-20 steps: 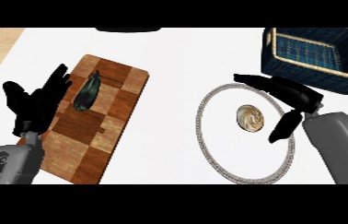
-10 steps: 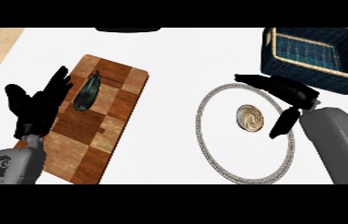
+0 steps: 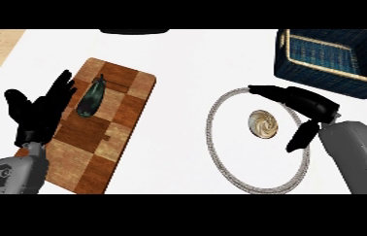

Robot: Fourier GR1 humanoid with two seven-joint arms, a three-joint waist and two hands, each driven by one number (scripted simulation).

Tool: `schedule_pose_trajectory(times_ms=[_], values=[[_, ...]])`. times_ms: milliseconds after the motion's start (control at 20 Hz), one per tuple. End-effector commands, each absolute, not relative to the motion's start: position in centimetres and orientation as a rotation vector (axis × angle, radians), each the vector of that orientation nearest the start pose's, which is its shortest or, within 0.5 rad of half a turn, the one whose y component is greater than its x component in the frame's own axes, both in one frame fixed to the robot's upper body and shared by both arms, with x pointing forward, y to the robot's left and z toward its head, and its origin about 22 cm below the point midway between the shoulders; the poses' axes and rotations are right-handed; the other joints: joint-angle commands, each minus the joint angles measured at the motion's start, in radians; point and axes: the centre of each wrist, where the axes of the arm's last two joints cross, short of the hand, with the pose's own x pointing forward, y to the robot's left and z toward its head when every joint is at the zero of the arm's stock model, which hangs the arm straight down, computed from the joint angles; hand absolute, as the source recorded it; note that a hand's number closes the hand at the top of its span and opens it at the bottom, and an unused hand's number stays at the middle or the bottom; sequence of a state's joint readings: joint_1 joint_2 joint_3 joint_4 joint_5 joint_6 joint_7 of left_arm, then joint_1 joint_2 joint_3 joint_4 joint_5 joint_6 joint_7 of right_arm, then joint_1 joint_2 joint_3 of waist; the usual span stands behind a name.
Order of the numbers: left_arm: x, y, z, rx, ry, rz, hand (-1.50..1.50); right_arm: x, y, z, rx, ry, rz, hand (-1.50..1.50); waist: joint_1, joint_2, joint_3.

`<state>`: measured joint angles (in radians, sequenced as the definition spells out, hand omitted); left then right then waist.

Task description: Pick the cupcake from the placemat and place it in the basket

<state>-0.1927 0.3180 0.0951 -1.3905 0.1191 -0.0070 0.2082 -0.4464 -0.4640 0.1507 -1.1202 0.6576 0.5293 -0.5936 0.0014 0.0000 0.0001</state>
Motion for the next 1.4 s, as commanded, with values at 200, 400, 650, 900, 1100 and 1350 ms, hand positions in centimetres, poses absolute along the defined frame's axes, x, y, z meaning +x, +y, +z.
schedule_pose_trajectory(times_ms=[200, 400, 650, 900, 1100, 1350], values=[[31.5, 33.3, 5.5, 0.210, -1.394, -0.062, 0.00, 34.8, -29.5, 4.0, -0.033, -1.489, 1.530, -1.50, -0.001, 0.001, 0.000], [29.2, 32.5, 3.2, 0.203, -1.386, -0.078, 0.00, 34.5, -27.3, 4.2, -0.066, -1.490, 1.546, -1.50, 0.001, 0.000, 0.000], [30.0, 30.9, 4.7, 0.215, -1.384, -0.077, 0.00, 33.8, -28.4, 2.3, -0.088, -1.474, 1.629, 1.50, 0.000, 0.000, 0.000], [28.3, 33.0, 4.8, 0.202, -1.387, -0.071, 0.00, 34.0, -27.5, 1.4, -0.116, -1.485, 1.693, 1.50, 0.004, 0.000, 0.000], [29.3, 31.9, 4.5, 0.186, -1.379, -0.068, 0.00, 32.8, -26.4, -0.9, -0.111, -1.505, 1.702, 1.50, 0.002, 0.000, 0.000], [30.0, 31.9, 5.7, 0.187, -1.388, -0.084, 0.00, 33.7, -25.0, -1.3, -0.114, -1.472, 1.756, 1.50, 0.005, 0.001, 0.000]])
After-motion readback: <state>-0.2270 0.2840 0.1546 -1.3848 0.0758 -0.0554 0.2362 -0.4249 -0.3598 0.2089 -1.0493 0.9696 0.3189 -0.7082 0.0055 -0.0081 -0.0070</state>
